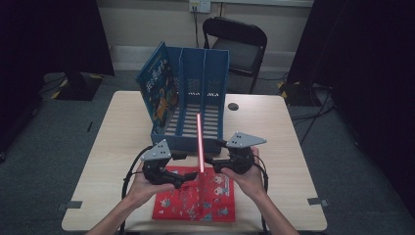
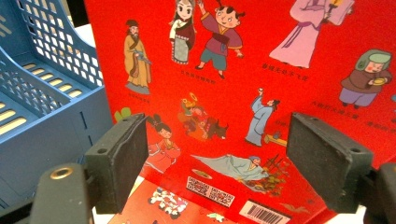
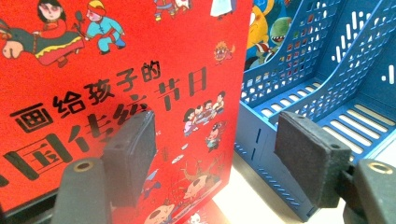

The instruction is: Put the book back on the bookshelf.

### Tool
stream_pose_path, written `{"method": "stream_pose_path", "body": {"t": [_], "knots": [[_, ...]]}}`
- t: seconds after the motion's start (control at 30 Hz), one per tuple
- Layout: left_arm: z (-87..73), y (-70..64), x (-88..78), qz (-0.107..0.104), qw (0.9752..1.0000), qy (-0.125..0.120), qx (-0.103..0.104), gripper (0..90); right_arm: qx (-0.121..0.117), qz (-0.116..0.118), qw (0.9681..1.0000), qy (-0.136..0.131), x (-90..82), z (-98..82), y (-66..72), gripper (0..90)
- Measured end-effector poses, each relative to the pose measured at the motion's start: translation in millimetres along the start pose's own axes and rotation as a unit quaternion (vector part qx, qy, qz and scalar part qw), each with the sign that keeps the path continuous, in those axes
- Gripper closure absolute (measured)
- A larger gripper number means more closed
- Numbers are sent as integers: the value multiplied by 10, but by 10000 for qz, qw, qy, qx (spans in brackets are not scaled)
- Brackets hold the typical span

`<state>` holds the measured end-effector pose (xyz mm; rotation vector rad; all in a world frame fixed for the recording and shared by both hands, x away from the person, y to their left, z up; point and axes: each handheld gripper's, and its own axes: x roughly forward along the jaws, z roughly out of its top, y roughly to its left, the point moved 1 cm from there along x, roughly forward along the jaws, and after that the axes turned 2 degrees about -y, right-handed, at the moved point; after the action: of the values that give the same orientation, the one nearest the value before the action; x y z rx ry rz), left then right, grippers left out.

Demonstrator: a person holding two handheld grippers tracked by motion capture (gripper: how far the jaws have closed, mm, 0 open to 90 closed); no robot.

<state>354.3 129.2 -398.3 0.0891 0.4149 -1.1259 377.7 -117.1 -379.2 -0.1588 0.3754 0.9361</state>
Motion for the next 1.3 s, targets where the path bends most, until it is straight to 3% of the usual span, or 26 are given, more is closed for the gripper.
{"method": "stream_pose_path", "body": {"t": [0.87, 0.93, 1.3], "knots": [[-3, -53, 128, -17, 9999, -18, -123, 142, 2, 171, 9999, 23, 65, 11, 33, 298], [-5, -61, 134, 63, 9999, 8, -92, 115, -16, 185, 9998, 37, 69, 13, 42, 299], [-17, -64, 124, 33, 10000, -3, -86, 142, -22, 275, 9996, 23, 19, 19, 53, 301]]}}
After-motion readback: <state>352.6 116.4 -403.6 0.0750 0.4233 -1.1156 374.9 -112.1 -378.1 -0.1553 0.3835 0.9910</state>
